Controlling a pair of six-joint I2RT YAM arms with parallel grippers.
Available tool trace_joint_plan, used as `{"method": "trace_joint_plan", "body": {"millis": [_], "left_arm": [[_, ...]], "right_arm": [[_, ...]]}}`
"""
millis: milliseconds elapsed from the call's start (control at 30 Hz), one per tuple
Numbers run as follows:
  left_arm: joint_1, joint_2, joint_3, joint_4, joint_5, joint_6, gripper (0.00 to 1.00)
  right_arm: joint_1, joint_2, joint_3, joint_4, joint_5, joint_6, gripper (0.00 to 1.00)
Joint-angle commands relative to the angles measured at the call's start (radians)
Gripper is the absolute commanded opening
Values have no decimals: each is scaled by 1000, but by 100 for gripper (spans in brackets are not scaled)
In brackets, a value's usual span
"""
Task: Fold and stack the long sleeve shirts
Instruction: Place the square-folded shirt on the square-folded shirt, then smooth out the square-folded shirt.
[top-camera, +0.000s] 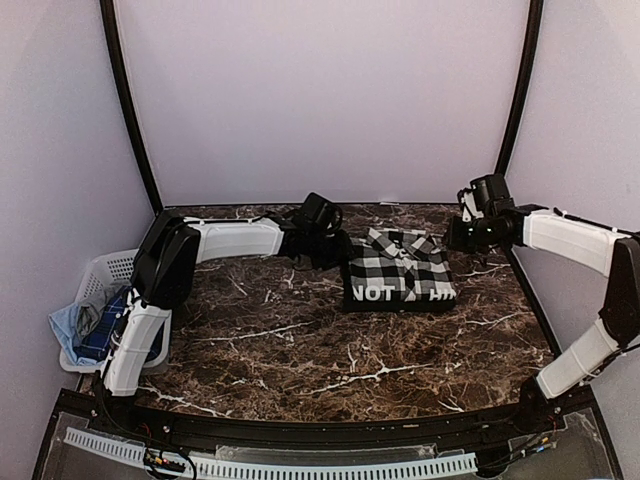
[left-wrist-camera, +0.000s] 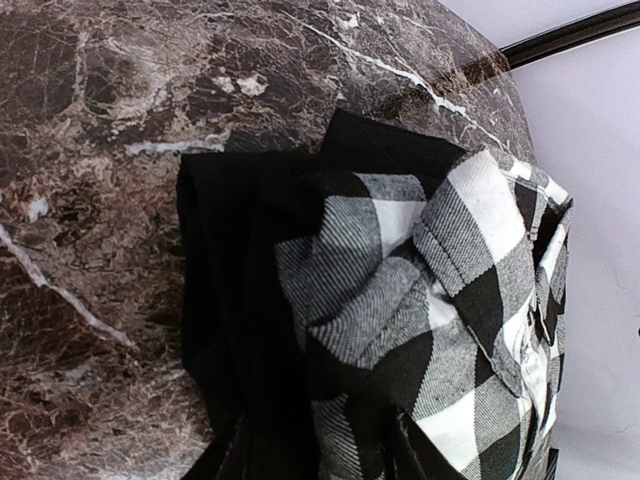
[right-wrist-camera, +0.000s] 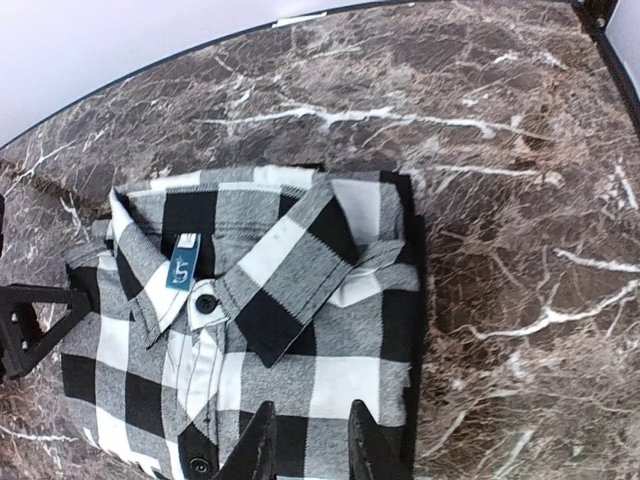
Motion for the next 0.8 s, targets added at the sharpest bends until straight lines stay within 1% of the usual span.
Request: {"method": "trace_joint_plan", "body": {"millis": [0, 233, 433, 667, 767], "left_arm": [[11, -36, 22, -14, -7, 38, 43], [21, -17, 18, -5, 27, 64, 43], [28, 6, 19, -6, 56, 78, 43], [48, 7, 31, -27, 59, 90, 44], [64, 7, 61, -58, 62, 106, 46]], "right_arm": [[47, 11, -83, 43, -69, 66, 22], [58, 15, -231, 120, -70, 129, 22], [58, -7, -334, 144, -50, 154, 23], [66, -79, -317, 81, -12, 150, 25], [87, -115, -294, 43, 10, 149, 27]]}}
